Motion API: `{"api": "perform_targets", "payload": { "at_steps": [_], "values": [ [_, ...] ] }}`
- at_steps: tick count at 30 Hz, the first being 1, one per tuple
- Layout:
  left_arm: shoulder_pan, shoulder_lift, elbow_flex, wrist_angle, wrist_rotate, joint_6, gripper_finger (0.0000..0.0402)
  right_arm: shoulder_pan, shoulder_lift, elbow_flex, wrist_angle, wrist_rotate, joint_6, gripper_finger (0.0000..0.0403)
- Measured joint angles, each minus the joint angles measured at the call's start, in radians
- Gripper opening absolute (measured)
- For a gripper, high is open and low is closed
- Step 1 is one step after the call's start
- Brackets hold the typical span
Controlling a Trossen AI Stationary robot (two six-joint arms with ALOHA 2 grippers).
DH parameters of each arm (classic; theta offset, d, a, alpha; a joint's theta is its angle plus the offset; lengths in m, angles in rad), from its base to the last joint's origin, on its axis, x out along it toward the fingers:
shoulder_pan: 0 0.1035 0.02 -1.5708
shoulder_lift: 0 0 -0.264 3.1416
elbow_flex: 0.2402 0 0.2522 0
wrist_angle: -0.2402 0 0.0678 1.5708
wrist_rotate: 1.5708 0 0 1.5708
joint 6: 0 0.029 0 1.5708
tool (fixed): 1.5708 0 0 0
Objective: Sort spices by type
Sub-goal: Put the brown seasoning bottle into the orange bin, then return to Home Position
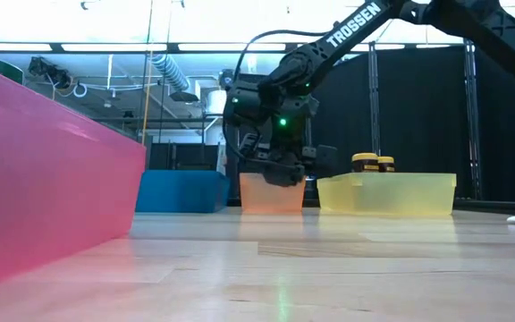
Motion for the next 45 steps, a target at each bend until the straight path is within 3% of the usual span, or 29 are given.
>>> {"api": "perform_targets", "payload": {
  "at_steps": [2,6,9,13,23,28,30,33,39,42,45],
  "values": [
    [0.000,0.000,0.000,0.000,-0.001,0.000,0.0276,-0.003,0.000,0.000,0.007,-0.009,-0.001,0.0191],
    [0.000,0.000,0.000,0.000,-0.002,0.000,0.0276,-0.007,-0.002,0.000,0.035,-0.022,0.017,0.0258],
    [0.000,0.000,0.000,0.000,-0.003,0.000,0.0276,-0.007,-0.003,0.000,0.040,-0.030,0.023,0.0282],
    [0.000,0.000,0.000,0.000,-0.003,0.000,0.0276,-0.007,-0.003,0.000,0.046,-0.018,0.048,0.0285],
    [0.000,0.000,0.000,0.001,-0.024,0.000,0.0276,-0.005,-0.009,0.091,0.066,0.135,0.181,0.0274],
    [0.000,0.000,0.000,0.000,-0.079,0.002,0.0276,0.027,-0.096,0.150,0.050,0.130,0.326,0.0278],
    [0.000,0.000,0.000,-0.007,-0.096,0.015,0.0276,0.048,-0.168,0.166,0.001,0.077,0.446,0.0278],
    [-0.001,0.000,0.000,-0.009,-0.136,0.028,0.0276,0.084,-0.325,0.170,-0.128,-0.084,0.697,0.0275],
    [-0.071,-0.019,0.000,-0.007,-0.448,0.004,0.0276,0.101,-0.707,0.160,-0.416,-0.535,1.289,0.0267],
    [-0.126,-0.061,0.000,-0.006,-0.596,-0.019,0.0276,0.100,-0.907,0.099,-0.443,-0.685,1.457,0.0266],
    [-0.193,-0.127,0.000,-0.009,-0.646,-0.063,0.0276,0.133,-1.107,-0.014,-0.394,-0.742,1.540,0.0266]
  ]
}}
